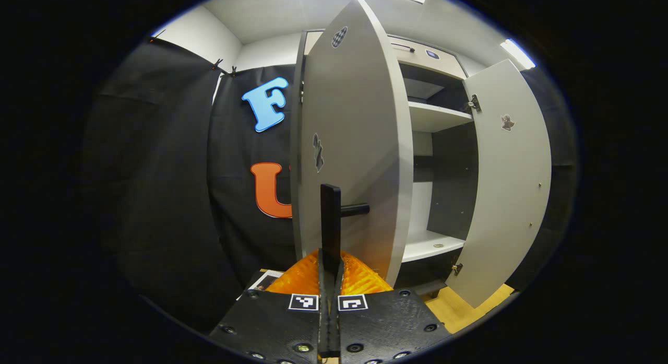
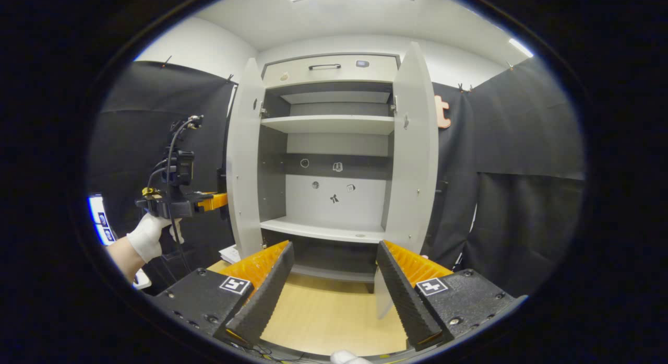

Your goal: Open the right door of the double-door shoe cabinet with the right hand, and open the left door with the left hand.

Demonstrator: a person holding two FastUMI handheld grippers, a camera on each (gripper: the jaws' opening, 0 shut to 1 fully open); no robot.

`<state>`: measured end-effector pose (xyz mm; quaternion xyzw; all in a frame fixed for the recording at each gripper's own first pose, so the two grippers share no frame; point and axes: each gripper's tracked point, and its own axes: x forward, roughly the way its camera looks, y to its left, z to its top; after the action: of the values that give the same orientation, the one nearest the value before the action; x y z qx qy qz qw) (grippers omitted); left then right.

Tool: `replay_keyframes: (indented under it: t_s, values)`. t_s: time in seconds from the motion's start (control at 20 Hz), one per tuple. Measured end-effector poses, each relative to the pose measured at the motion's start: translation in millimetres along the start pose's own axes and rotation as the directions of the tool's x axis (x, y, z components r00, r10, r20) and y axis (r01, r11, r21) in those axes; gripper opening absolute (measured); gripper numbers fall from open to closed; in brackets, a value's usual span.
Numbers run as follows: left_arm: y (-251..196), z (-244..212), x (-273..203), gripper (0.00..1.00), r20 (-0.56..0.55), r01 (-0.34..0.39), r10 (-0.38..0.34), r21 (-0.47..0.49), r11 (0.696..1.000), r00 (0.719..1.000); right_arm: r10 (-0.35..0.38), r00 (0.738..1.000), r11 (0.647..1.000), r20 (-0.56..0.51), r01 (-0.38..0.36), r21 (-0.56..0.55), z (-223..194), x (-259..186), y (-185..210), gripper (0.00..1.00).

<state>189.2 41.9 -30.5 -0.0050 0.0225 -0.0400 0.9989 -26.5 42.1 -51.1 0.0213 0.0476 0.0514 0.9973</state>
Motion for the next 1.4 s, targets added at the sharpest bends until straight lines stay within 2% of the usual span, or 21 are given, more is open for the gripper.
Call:
replay_keyframes:
  t_s: [0.05, 0.15, 0.3, 0.4, 0.6, 0.75, 0.85, 0.9, 1.05, 1.1, 1.2, 1.25, 1.3, 1.35, 1.4]
  values:
    - [10, 0, -2, 0.0, 0.003, -0.01, 0.01, 0.004, 1.0, 1.0, 0.002, 1.0, 1.0, 0.001, -0.002, -0.001, 1, 0, 4, 1.0]
    - [29, 0, -5, 0.0, 0.006, -0.029, 0.028, 0.019, 0.999, 1.0, 0.007, 1.0, 1.0, 0.003, -0.007, -0.003, 2, 1, 11, 1.0]
    - [63, -5, -5, 0.0, -0.007, -0.073, 0.073, -0.017, 0.997, 0.997, 0.017, 1.0, 1.0, 0.005, -0.017, -0.005, 3, 4, 23, 1.0]
    - [68, -3, -6, 0.0, 0.001, -0.043, 0.043, -0.059, 0.997, 0.999, 0.027, 1.0, 1.0, 0.002, -0.027, -0.01, 3, 8, 31, 0.99]
    - [75, -2, -3, 0.0, 0.027, 0.004, -0.005, 0.007, 1.0, 1.0, 0.023, 1.0, 1.0, -0.002, -0.023, -0.008, 3, 11, 39, 1.0]
    - [76, -4, -3, 0.0, 0.019, 0.05, -0.05, 0.01, 0.999, 0.999, 0.009, 1.0, 1.0, 0.001, -0.009, -0.012, 4, 7, 40, 1.0]
    - [76, -3, -2, 0.0, 0.014, 0.053, -0.054, 0.035, 0.998, 0.998, 0.003, 1.0, 1.0, 0.002, -0.003, -0.011, 3, 6, 42, 1.0]
    - [77, -2, -3, 0.1, 0.015, 0.051, -0.052, 0.048, 0.998, 0.999, 0.001, 1.0, 1.0, 0.004, -0.001, -0.012, 4, 4, 43, 1.0]
    - [76, -4, -4, 0.1, 0.008, 0.053, -0.053, 0.029, 0.998, 0.999, -0.009, 1.0, 1.0, 0.004, 0.009, -0.009, 6, 2, 45, 1.0]
    - [79, -5, -9, 0.0, 0.008, 0.047, -0.047, 0.024, 0.999, 0.999, -0.015, 1.0, 1.0, 0.007, 0.015, -0.009, 7, 1, 44, 1.0]
    - [83, -4, -22, 0.04, 0.004, 0.038, -0.039, 0.023, 0.999, 0.999, -0.031, 0.999, 0.999, 0.012, 0.031, -0.01, 9, -2, 42, 1.0]
    - [85, -3, -32, 0.0, -0.005, 0.042, -0.042, 0.026, 0.999, 0.999, -0.045, 0.999, 0.999, 0.017, 0.045, -0.007, 10, -4, 41, 1.0]
    - [88, -1, -38, 0.23, 0.002, 0.03, -0.03, 0.038, 0.999, 1.0, -0.055, 0.998, 0.998, 0.016, 0.055, -0.007, 10, -7, 39, 1.0]
    - [97, 3, -48, 0.58, 0.015, -0.012, 0.011, 0.052, 0.999, 1.0, -0.056, 0.998, 0.998, 0.021, 0.056, -0.002, 12, -8, 40, 1.0]
    - [105, 2, -52, 0.78, 0.021, -0.046, 0.045, 0.06, 0.997, 0.999, -0.06, 0.998, 0.998, 0.02, 0.06, 0.001, 12, -10, 41, 1.0]
